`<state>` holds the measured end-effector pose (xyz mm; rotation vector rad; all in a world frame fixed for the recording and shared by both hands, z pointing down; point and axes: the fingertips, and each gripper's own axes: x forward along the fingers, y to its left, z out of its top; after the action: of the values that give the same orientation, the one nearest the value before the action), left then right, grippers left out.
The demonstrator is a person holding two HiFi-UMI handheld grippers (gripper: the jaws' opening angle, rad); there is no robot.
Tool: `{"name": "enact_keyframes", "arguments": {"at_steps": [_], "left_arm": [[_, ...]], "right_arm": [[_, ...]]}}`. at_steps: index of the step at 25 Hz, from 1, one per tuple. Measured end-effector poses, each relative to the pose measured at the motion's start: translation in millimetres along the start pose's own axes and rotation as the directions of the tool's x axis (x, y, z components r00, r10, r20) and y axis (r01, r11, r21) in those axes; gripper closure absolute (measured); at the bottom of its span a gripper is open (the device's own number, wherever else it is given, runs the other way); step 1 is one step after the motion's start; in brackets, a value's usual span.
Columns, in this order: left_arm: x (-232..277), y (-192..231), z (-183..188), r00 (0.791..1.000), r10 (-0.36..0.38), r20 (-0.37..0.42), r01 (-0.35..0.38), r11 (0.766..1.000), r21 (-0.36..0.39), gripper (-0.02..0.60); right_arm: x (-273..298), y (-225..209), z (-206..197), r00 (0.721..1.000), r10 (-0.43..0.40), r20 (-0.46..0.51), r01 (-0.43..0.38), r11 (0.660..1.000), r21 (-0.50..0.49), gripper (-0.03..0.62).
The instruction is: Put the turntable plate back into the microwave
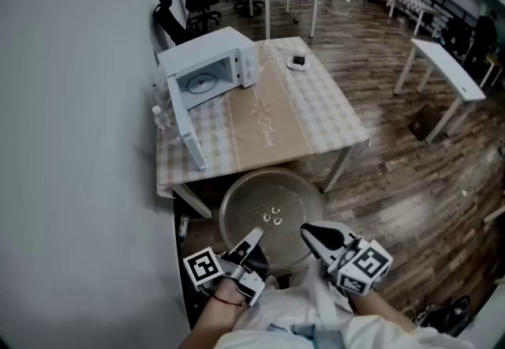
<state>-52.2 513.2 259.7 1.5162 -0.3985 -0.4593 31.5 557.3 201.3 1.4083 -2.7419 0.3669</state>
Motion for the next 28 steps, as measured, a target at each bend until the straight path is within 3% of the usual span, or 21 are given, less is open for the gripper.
{"name": "enact_keyframes", "arguments": {"at_steps": [14, 20, 28], "left_arm": [[-1.9, -3.0, 12.3, 1.0, -0.011, 0.016, 0.011, 1.0, 0.002, 0.569], [-1.6, 0.9, 15.6, 1.0, 0.0, 0.027, 0.001, 1.0, -0.004, 0.569], [1.9, 3.6, 23.4, 1.0, 0.008, 0.021, -0.008, 1.0, 0.004, 0.569]], "right_arm": [[14.0, 1.7, 1.2, 1.0, 0.021, -0.02, -0.022, 1.0, -0.012, 0.562], [16.5, -6.2, 0.5, 1.0, 0.023, 0.011, -0.024, 0.996, 0.089, 0.559], [24.3, -10.9, -2.1, 1.0, 0.017, 0.002, -0.017, 0.996, 0.087, 0.559]]}}
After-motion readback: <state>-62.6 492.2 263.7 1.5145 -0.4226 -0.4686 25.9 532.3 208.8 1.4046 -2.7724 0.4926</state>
